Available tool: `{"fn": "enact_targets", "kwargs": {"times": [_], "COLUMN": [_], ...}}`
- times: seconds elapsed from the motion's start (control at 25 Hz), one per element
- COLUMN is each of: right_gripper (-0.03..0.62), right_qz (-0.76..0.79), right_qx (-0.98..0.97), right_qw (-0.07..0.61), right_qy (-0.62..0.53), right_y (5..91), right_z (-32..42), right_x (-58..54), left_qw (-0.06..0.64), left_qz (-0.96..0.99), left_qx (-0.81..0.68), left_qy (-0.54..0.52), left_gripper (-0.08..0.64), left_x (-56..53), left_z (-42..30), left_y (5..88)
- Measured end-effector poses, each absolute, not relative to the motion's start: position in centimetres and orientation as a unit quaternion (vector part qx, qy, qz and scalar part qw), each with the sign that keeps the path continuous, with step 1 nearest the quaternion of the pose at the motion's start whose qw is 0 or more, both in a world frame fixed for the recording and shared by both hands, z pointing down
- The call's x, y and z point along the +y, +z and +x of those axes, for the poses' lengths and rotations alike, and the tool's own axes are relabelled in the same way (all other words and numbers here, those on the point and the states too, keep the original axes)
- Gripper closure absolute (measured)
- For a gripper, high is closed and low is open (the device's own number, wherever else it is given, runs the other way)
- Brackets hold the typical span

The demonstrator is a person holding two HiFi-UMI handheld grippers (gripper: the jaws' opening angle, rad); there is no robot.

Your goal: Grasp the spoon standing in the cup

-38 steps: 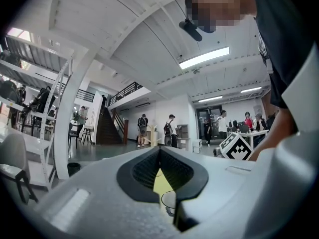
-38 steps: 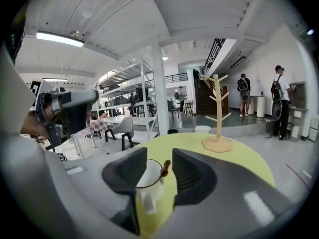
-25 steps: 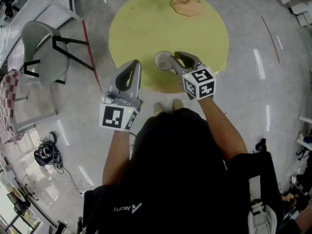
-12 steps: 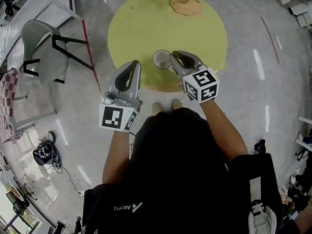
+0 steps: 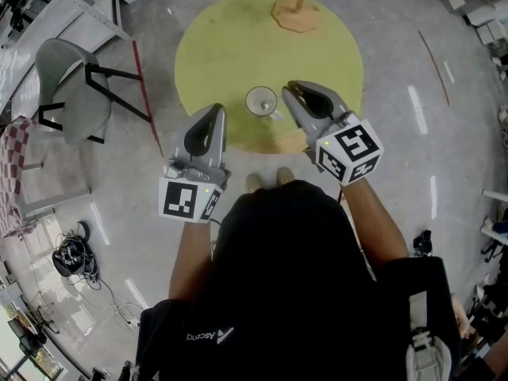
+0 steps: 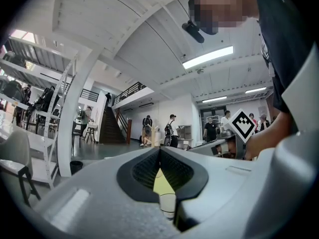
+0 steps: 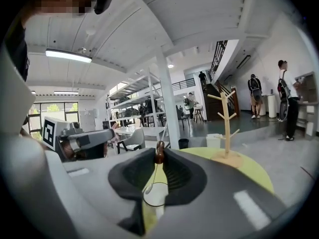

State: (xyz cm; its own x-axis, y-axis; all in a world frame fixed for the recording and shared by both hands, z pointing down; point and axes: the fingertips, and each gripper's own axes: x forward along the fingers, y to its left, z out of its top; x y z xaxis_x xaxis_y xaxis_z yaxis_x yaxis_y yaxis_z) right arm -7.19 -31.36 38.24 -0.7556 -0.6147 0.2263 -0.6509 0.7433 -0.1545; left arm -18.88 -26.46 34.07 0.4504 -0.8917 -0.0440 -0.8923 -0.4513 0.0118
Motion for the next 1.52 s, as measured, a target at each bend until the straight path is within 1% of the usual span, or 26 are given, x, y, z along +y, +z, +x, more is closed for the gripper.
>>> {"fn": "enact_targets", "kwargs": {"times": [0.24,0.44,1.52], "right_gripper": [0.54,0.54,0.54], "right_qz": [0.323,0.317,0.305], "right_qx": [-0.94,-0.943,-0.948], "right_qw": [0.052,0.036,0.037], "right_qy": [0.096,0.093,0.085], "right_y": [34.0,32.3,32.3], "right_z": [-6.8,-5.9,-4.2], "right_x": [-29.6,-28.5,-26.8], "left_qw": [0.026,0.04,0.046], "left_qz": [-0.855,-0.857,-0.856], "left_qx": [0.517,0.512,0.513], "left_qy": [0.037,0.044,0.038], "left_gripper": [0.549,0.549,0.549], "left_x": [-25.8,-25.3,-23.9], "left_z": [-18.2,-17.6,-15.6], "left_y": [31.3,29.6,29.3]}}
